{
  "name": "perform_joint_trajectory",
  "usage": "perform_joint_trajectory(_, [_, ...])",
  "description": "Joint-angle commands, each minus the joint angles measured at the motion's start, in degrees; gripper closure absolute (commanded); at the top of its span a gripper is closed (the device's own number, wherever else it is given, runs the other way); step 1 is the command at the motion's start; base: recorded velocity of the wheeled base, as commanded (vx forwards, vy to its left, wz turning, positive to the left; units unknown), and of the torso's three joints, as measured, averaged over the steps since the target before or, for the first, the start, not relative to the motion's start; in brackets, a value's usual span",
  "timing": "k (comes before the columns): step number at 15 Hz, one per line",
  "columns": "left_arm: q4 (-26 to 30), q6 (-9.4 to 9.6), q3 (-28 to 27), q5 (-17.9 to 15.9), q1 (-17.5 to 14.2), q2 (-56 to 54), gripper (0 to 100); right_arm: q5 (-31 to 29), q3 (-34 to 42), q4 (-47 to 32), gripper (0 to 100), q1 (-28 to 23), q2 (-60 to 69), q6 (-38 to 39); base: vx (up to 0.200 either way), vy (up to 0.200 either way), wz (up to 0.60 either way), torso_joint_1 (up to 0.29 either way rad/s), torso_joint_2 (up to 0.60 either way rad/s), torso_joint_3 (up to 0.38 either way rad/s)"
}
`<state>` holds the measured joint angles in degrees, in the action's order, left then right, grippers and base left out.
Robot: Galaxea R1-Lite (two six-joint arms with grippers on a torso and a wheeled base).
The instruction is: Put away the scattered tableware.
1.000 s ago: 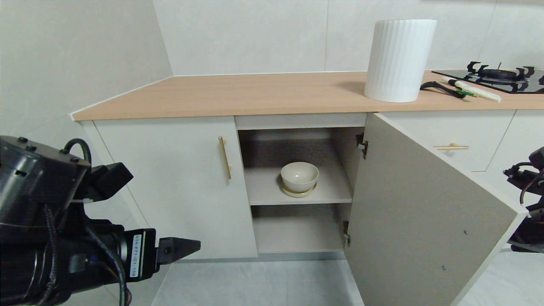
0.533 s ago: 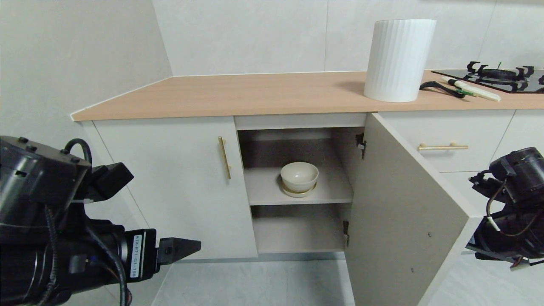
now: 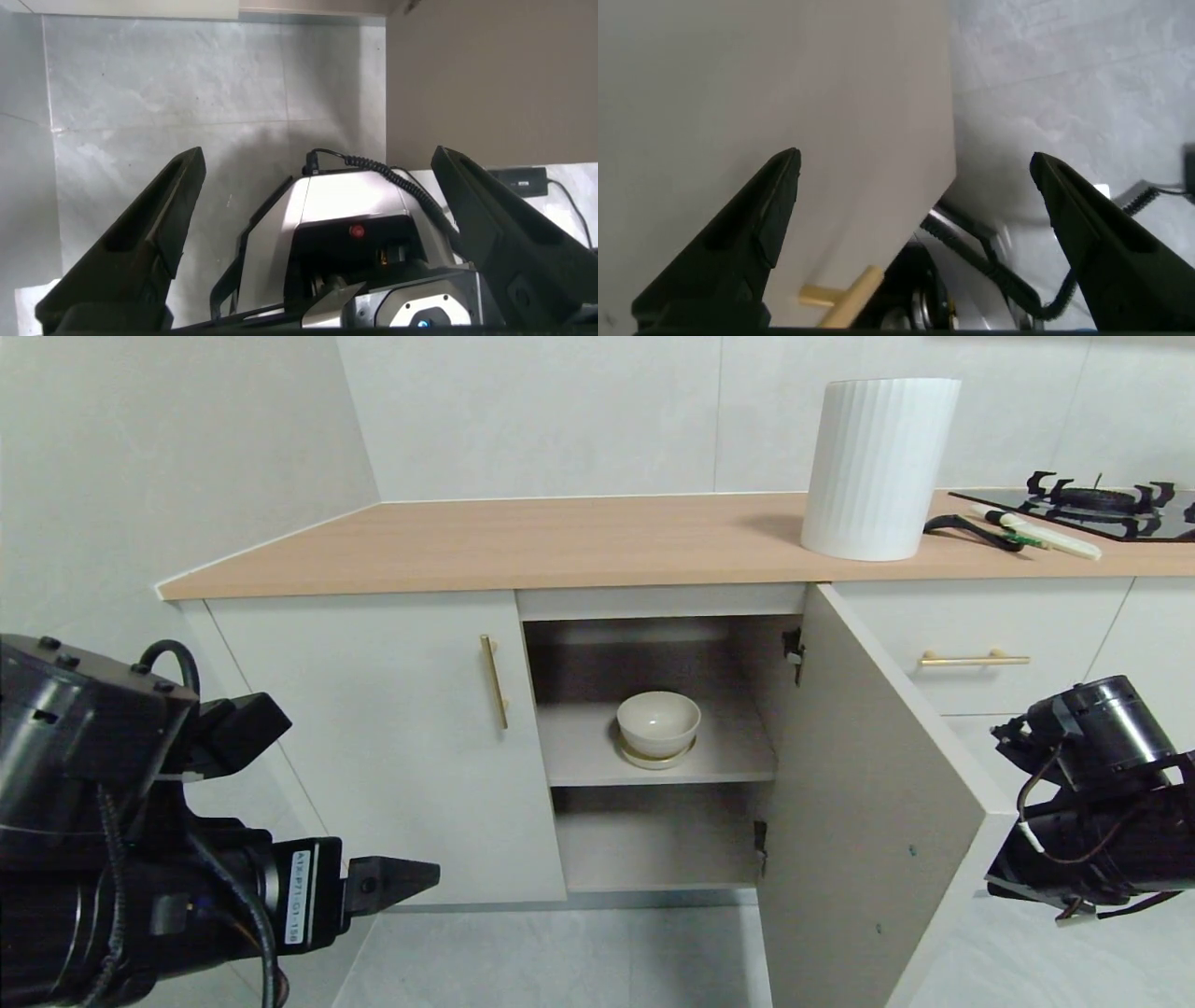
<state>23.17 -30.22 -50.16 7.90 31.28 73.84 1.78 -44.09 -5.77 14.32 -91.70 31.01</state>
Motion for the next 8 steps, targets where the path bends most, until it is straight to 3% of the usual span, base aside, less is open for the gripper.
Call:
perform_joint_trajectory(1, [0.03,-0.01,-0.02,0.01,0.01,-0.01,0,0.07,0.15,-0.03,0,0.09,-0.32,0.1,-0.2,0.0,0.0,0.007,0.01,-0.007])
perform_joint_trajectory(8, [0.03,0.07,-0.02,0.01,0.01,-0.1,0,0.15,2.78,7.52,0,3.08,-2.35,2.65,0.0,0.0,0.0,0.0,0.0,0.0])
